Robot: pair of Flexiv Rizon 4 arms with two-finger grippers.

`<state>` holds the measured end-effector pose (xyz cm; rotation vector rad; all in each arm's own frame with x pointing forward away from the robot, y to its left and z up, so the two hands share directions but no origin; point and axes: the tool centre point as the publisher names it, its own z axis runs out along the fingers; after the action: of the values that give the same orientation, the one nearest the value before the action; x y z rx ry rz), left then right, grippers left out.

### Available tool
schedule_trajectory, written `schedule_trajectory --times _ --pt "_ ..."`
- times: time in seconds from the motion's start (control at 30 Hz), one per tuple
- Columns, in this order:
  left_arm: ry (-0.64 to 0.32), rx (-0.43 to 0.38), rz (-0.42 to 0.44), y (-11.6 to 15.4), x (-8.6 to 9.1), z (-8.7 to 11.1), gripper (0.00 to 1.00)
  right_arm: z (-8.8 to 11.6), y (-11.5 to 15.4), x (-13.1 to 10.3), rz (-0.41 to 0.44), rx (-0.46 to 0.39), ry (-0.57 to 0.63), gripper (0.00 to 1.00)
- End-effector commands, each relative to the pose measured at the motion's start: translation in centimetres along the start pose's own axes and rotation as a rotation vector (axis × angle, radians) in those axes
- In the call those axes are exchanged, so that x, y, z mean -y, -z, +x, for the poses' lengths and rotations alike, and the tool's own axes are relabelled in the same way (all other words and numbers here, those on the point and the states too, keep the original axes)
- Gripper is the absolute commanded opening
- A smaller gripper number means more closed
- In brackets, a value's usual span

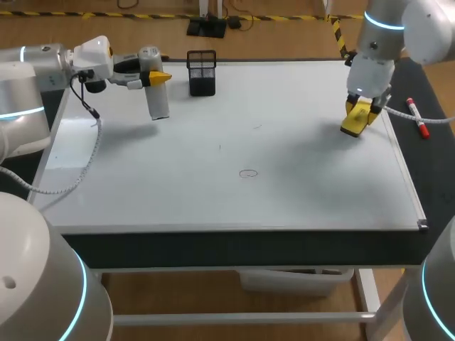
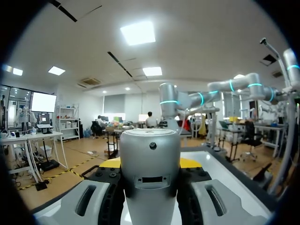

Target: Pick up the inspection probe, press it on each red-marked spot on the whiteboard one by one, put down the probe, pick up the eraser, and wipe off all the red marks.

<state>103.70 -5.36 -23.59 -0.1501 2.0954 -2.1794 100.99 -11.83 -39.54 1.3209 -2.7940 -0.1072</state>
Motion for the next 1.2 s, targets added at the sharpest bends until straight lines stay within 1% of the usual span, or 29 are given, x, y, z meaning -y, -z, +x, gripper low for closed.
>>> schedule_trajectory --times 0.03,0.2,0.4,0.47,0.5,0.67,0.73,0.93,1.2 --pt "0.002 -0.001 -0.001 -0.4 0.1 0.9 0.0 0.1 0.1 0.0 0.002 -0.001 0.002 0.0" --pt "0.0 -0.054 -0.024 -1.9 -0.2 2.9 0.0 0.1 0.1 0.0 0.002 -0.001 0.002 0.0" --pt "0.002 -0.127 -0.006 -4.0 -0.7 5.6 0.0 0.1 0.1 0.0 0.002 -0.001 0.002 0.0" --pt "0.0 -0.139 -0.008 -4.5 -0.7 6.5 0.0 0.1 0.1 0.0 0.002 -0.001 0.002 0.0" --pt "0.004 -0.146 0.004 -4.7 -0.7 6.8 0.0 0.1 0.1 0.0 0.002 -0.001 0.002 0.0" --pt "0.011 -0.188 0.006 -6.0 -0.7 8.9 0.0 0.1 0.1 0.0 0.002 -0.001 0.002 0.0" --pt "0.034 -0.202 0.027 -6.3 -0.6 9.5 0.0 0.1 0.1 0.0 0.002 -0.001 0.002 0.0" --pt "0.058 -0.241 0.022 -7.5 -0.2 12.0 0.0 0.1 0.1 0.0 0.002 -0.001 0.002 0.0" --pt "0.07 -0.308 0.036 -9.7 -0.2 15.2 0.0 0.1 0.1 0.0 0.002 -0.001 0.002 0.0"
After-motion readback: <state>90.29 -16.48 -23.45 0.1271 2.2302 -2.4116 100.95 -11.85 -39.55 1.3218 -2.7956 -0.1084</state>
